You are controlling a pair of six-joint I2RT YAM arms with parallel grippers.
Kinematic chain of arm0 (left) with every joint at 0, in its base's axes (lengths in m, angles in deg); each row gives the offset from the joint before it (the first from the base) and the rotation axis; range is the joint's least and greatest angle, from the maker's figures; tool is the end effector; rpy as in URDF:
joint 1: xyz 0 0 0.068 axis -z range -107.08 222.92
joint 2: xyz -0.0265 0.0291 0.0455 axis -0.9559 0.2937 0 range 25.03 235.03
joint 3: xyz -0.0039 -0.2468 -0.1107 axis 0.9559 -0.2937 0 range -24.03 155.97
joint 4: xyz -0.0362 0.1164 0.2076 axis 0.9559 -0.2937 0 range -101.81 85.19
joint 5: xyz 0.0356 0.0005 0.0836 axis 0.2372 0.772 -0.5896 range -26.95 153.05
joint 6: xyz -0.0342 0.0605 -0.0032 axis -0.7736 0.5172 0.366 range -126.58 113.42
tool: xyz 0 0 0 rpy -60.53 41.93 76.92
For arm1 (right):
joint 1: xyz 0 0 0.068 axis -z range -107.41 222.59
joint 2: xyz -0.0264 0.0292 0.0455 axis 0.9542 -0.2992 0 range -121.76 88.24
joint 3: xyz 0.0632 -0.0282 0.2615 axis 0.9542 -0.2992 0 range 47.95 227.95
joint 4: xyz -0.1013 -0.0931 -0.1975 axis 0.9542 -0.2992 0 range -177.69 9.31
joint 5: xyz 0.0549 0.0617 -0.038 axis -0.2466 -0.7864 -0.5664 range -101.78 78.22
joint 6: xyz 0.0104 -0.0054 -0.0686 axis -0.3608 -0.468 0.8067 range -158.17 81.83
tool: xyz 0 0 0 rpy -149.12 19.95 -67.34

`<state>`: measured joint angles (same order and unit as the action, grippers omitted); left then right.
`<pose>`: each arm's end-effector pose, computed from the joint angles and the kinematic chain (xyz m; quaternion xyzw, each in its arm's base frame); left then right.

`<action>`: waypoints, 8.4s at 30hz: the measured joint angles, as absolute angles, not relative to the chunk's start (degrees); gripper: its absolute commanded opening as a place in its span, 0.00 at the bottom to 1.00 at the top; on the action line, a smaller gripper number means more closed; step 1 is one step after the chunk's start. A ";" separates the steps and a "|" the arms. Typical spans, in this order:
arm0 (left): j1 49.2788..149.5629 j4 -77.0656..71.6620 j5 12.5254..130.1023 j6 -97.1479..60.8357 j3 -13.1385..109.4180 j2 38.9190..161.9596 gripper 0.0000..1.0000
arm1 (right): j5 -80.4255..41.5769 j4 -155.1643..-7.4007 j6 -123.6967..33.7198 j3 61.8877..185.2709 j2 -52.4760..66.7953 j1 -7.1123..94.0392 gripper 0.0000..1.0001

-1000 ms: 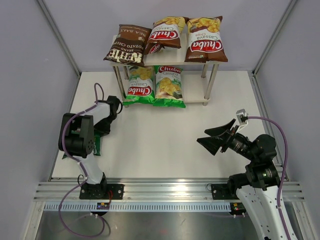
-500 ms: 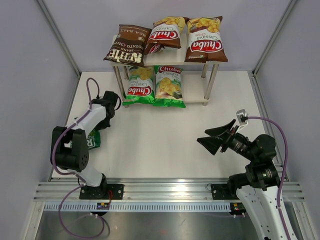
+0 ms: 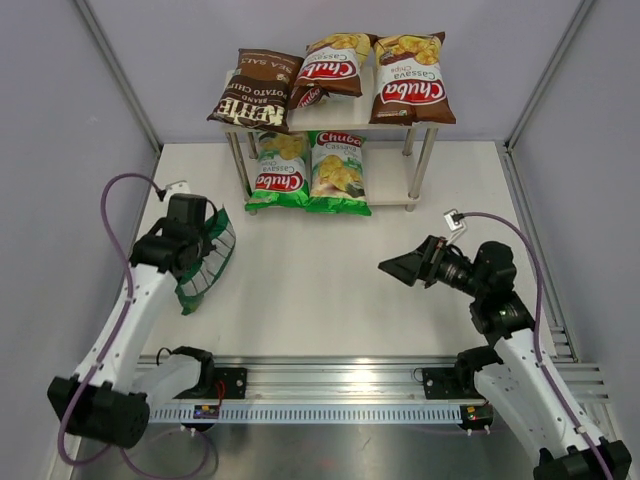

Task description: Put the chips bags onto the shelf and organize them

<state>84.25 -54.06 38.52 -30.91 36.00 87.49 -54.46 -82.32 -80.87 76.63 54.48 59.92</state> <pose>0.2026 -0.0166 0.2976 -0.1738 0.9092 0.0928 0.3667 0.1324 0.0692 0.2855 -0.0533 0.7349 0.5284 0.4218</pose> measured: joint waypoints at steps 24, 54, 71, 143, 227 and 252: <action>99.14 -44.49 53.40 -56.86 26.41 58.09 0.00 | -9.72 -81.51 -72.19 101.79 16.01 7.25 0.99; 128.10 -27.79 28.35 -78.23 25.53 67.08 0.00 | 30.21 -69.27 -34.05 110.29 5.39 -9.54 0.88; 133.15 -21.14 23.66 -69.08 25.77 64.54 0.67 | 24.99 -65.75 -34.95 96.87 19.56 -7.66 0.21; 132.89 52.54 53.23 -53.16 -9.18 61.76 0.12 | 17.41 -53.01 -64.17 74.40 54.83 -7.55 0.99; 133.10 -48.25 35.44 -30.28 22.19 40.67 0.99 | -1.54 -10.10 -113.57 92.39 -17.47 49.80 0.12; 133.10 -48.03 37.36 -29.23 22.14 41.87 0.99 | 7.29 -5.42 -120.54 92.35 -31.52 52.17 0.21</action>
<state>133.10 -48.03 37.36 -29.23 22.14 41.87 7.29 -5.42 -120.54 92.35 -31.52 52.17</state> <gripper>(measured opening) 0.988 0.403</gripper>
